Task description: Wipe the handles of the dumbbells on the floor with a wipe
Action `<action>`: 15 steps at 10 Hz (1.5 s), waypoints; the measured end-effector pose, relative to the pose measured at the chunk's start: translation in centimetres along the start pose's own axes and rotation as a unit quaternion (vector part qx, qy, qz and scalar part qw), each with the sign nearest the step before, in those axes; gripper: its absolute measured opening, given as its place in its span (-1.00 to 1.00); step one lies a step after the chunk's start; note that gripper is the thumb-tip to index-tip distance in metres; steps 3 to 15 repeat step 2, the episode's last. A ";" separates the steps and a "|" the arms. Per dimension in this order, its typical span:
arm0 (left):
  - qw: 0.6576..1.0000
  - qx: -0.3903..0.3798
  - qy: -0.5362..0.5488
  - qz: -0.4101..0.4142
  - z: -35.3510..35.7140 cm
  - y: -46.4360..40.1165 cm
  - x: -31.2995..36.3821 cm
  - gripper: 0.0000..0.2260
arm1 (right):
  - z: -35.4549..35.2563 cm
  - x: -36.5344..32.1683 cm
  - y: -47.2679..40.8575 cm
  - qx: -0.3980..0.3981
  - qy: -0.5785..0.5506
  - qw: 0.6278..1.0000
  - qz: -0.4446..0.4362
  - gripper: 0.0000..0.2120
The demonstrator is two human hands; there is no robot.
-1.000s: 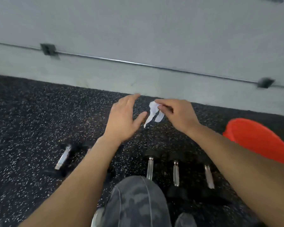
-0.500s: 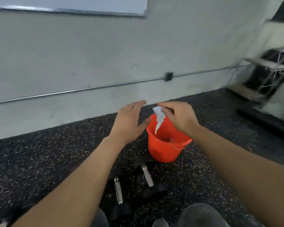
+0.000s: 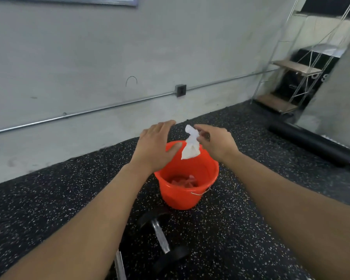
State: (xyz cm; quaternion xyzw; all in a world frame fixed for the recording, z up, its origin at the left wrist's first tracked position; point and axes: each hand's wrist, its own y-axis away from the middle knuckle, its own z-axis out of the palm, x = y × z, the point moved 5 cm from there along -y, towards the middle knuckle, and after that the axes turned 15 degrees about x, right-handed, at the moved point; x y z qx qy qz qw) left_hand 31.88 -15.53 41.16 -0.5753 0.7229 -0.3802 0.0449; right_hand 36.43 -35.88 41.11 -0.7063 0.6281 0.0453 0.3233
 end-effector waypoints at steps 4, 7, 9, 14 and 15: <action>0.999 0.011 -0.043 -0.003 -5.1 1.6 -1.3 -0.41 | -0.3 -3.6 1.4 -0.030 0.017 0.999 -0.028 -0.53; 0.999 0.011 -0.043 -0.003 -5.1 1.6 -1.3 -0.41 | -0.3 -3.6 1.4 -0.030 0.017 0.999 -0.028 -0.53; 0.999 0.011 -0.043 -0.003 -5.1 1.6 -1.3 -0.41 | -0.3 -3.6 1.4 -0.030 0.017 0.999 -0.028 -0.53; 0.999 0.011 -0.043 -0.003 -5.1 1.6 -1.3 -0.41 | -0.3 -3.6 1.4 -0.030 0.017 0.999 -0.028 -0.53; 0.999 0.011 -0.043 -0.003 -5.1 1.6 -1.3 -0.41 | -0.3 -3.6 1.4 -0.030 0.017 0.999 -0.028 -0.53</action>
